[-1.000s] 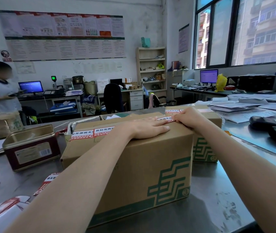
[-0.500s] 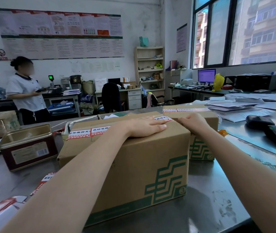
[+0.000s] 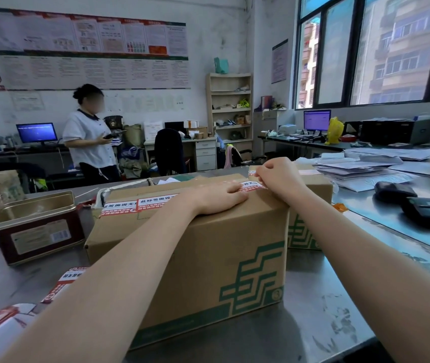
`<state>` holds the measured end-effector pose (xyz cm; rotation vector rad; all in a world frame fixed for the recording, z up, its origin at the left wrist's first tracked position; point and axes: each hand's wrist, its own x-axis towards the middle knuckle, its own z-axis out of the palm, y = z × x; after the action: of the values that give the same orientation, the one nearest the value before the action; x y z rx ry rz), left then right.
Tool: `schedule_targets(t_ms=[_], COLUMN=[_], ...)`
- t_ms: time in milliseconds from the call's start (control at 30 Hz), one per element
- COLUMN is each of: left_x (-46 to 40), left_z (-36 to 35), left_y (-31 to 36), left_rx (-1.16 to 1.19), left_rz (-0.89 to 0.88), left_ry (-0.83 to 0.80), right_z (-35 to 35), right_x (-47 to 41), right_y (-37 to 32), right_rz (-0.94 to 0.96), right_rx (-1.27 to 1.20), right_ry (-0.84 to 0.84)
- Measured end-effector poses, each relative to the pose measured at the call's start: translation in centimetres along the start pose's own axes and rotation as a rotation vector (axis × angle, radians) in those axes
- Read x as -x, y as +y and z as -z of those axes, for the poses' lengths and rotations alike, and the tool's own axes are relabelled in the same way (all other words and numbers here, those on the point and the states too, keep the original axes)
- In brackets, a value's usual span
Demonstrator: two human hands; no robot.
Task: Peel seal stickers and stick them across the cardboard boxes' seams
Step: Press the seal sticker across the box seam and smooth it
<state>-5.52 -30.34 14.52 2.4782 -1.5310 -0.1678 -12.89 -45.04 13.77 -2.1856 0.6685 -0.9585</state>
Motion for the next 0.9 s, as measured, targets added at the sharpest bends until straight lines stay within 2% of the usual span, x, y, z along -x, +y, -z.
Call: schedule_targets(t_ms=[367, 600, 800, 900], left_x=[-0.5, -0.8, -0.7, -0.6], left_z=[-0.1, -0.3, -0.4, -0.6], left_y=[-0.1, -0.5, -0.3, -0.4], left_rx=[0.039, 0.038, 0.014, -0.060], left_rz=[0.020, -0.001, 0.023, 0.036], left_ry=[0.043, 0.084, 0.098, 0.198], right_z=[-0.2, -0.5, -0.6, -0.8], right_x=[0.3, 0.5, 0.4, 0.8], right_y=[0.0, -0.6, -0.7, -0.9], right_rz=[0.072, 0.063, 0.042, 0.008], right_rx=[0.155, 0.383, 0.485, 0.526], right_ry=[-0.058, -0.234, -0.265, -0.250])
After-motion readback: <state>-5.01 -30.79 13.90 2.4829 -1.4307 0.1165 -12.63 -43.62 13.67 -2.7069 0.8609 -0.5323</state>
